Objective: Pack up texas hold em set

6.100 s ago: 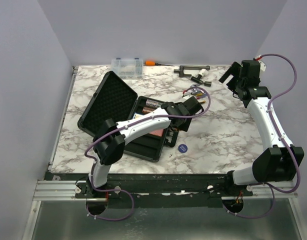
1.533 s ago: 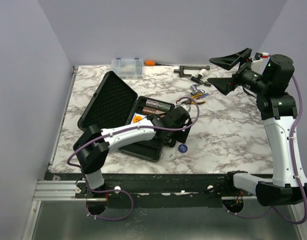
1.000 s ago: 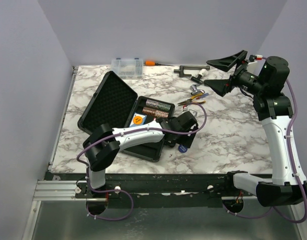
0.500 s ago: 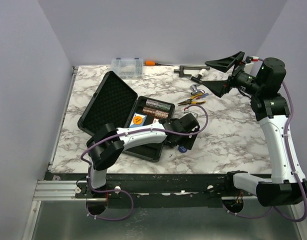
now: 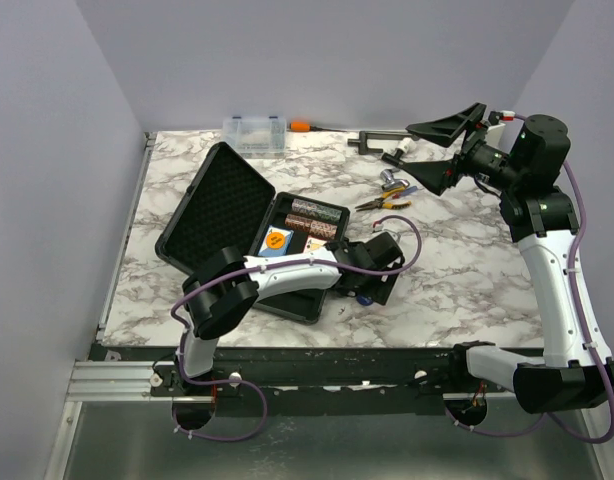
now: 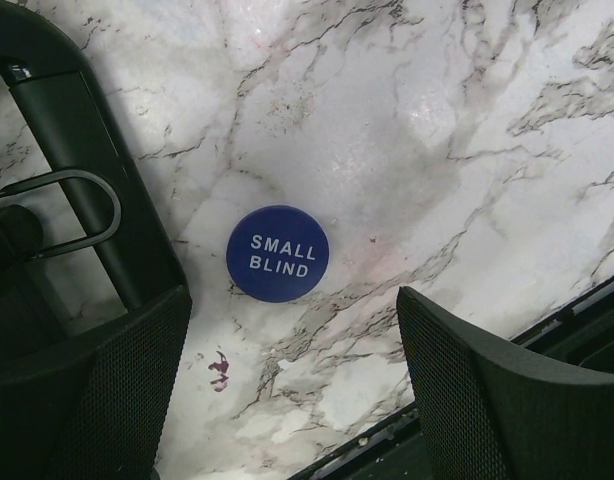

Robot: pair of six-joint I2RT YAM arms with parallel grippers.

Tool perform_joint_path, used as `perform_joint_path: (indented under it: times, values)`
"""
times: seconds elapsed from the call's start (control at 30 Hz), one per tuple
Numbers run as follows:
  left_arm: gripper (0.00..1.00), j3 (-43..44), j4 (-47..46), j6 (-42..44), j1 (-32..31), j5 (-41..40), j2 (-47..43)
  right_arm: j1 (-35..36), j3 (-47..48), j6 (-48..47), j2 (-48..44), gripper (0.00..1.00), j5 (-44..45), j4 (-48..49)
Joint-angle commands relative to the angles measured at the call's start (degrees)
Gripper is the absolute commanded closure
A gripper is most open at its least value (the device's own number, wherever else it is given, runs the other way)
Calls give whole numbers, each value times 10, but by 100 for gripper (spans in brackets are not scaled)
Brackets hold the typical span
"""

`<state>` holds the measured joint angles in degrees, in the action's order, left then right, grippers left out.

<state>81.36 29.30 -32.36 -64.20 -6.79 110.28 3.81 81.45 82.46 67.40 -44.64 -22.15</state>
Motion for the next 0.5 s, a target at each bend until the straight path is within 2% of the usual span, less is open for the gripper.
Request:
perform_joint_path:
  times: [0.0, 0.3, 0.47]
  values:
    - [17, 16, 5, -5, -3, 8, 15, 4, 2, 0, 0, 9, -12, 5]
    - [19, 22, 6, -3, -4, 12, 41, 5, -14, 47, 5, 8, -52, 58]
    - [20, 21, 7, -3, -4, 16, 54, 5, -7, 37, 9, 8, -49, 53]
